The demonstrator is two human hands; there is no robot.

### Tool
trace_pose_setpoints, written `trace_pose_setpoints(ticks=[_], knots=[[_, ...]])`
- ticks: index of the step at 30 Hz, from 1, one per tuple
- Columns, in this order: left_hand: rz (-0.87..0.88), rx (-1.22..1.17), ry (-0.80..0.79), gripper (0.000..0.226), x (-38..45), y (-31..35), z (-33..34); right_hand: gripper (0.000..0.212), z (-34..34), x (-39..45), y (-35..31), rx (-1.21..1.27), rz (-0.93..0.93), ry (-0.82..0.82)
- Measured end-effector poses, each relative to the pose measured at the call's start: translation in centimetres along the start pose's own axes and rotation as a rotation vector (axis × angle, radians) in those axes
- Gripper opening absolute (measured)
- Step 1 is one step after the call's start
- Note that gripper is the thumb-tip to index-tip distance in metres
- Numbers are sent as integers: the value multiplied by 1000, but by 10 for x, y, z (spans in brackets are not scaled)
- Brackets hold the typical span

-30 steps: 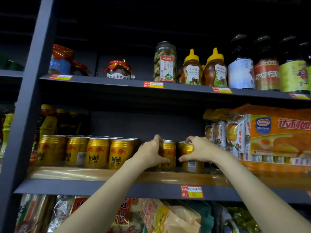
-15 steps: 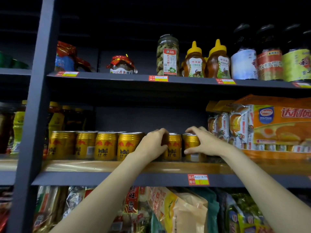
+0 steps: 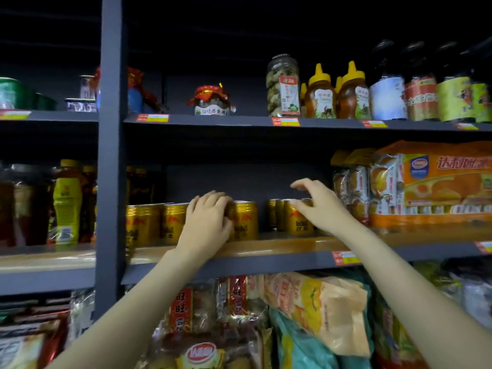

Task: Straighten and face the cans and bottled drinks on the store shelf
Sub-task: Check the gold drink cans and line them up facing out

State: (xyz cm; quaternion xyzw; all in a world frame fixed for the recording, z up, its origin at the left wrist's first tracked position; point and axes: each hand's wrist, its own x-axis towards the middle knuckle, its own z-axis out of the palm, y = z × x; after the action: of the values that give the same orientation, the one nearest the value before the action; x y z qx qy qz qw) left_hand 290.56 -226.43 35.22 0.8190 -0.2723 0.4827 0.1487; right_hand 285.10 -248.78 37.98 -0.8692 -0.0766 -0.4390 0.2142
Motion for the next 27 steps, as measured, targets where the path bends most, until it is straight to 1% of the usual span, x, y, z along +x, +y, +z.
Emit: trace_pose_setpoints(ticks=[2,4,6,8,9,11,14,15,17,19,20,21,22,23,24,25,27], knots=[[-19,33,-50,48,-9,-14,-3,39,13,-3,-26,41,-31,-66],[3,39,-85,50,-14,-23,-6,44,25,-1,-44,87,-42,-190],[42,34,-115,51,-15,-29,-9,53,39,4,-55,63,-40,-303],[62,25,-139,52,-12,-31,-11,57,55,7,-62,53,7,-349],[61,23,-147,53,-12,-31,-12,56,63,7,-64,74,36,-340],[62,27,-152,53,-12,-32,-12,48,75,6,-63,117,77,-246],[66,45,-176,54,-13,-34,-10,45,78,1,-61,209,70,-82],[58,43,-188,54,-12,-34,-10,45,75,-2,-60,303,72,-6],[24,6,-174,55,-14,-32,-12,46,63,-11,-61,594,143,158],[27,-126,-57,56,-21,-20,-14,49,49,-20,-61,869,226,258],[36,-265,-11,58,-26,-9,-18,52,42,-24,-61,971,252,267],[32,-464,-13,60,-31,4,-23,56,37,-28,-60,1051,273,252],[11,-686,-58,59,-35,17,-28,61,33,-33,-61,1112,285,221],[-32,-892,-103,56,-35,28,-31,65,30,-37,-61,1153,292,190],[-96,-1058,-115,51,-34,34,-31,69,29,-42,-61,1183,297,164],[-170,-1160,-98,46,-31,37,-30,72,28,-46,-61,1216,298,148],[-263,-1224,-76,45,-26,39,-31,74,27,-52,-60,1276,290,143]])
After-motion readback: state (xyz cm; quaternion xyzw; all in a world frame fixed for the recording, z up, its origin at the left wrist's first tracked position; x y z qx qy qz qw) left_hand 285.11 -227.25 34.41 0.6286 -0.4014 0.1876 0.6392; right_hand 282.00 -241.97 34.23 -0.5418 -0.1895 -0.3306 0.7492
